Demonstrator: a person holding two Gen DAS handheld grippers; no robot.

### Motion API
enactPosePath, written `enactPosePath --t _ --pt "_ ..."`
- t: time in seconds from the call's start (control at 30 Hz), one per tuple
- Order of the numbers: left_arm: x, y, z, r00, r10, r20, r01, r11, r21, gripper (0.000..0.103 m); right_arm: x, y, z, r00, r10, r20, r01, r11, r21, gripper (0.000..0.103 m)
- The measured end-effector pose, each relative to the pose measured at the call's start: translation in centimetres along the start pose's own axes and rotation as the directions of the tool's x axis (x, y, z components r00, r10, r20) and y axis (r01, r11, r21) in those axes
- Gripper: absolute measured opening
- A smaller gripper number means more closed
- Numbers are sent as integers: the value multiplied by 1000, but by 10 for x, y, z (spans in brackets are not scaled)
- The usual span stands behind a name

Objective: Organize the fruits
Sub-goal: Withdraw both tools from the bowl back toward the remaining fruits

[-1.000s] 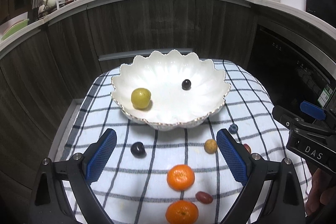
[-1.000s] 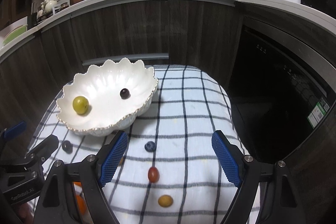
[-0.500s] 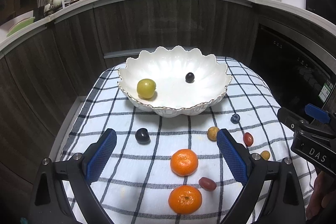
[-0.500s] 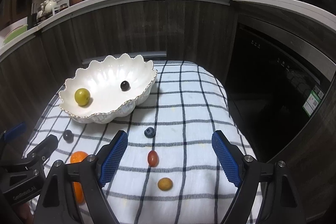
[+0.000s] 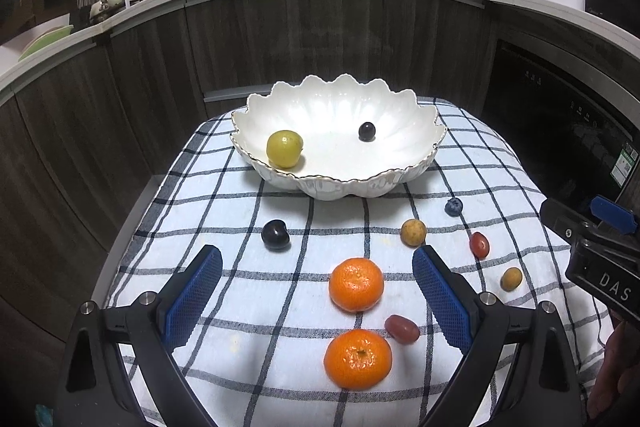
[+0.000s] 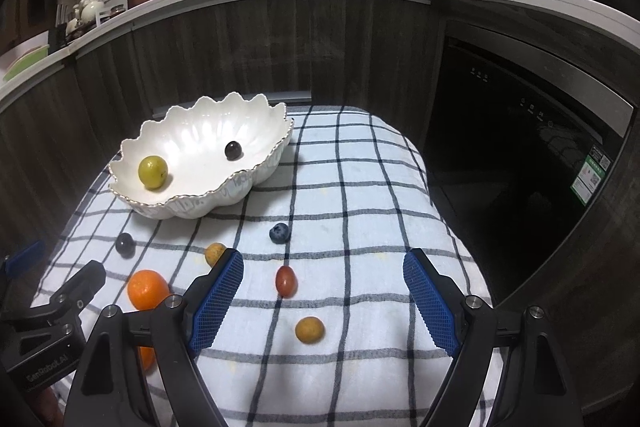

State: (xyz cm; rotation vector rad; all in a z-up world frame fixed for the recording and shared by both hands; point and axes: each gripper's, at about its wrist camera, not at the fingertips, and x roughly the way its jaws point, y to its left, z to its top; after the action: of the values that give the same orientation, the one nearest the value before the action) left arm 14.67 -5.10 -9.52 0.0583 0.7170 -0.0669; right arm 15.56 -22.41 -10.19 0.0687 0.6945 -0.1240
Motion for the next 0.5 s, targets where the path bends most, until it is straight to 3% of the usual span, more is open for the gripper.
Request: enactPosePath --t 0.5 --pt "12 0 -25 999 -4 -33 5 1000 10 97 9 5 -20 1000 13 -16 -13 999 -40 83"
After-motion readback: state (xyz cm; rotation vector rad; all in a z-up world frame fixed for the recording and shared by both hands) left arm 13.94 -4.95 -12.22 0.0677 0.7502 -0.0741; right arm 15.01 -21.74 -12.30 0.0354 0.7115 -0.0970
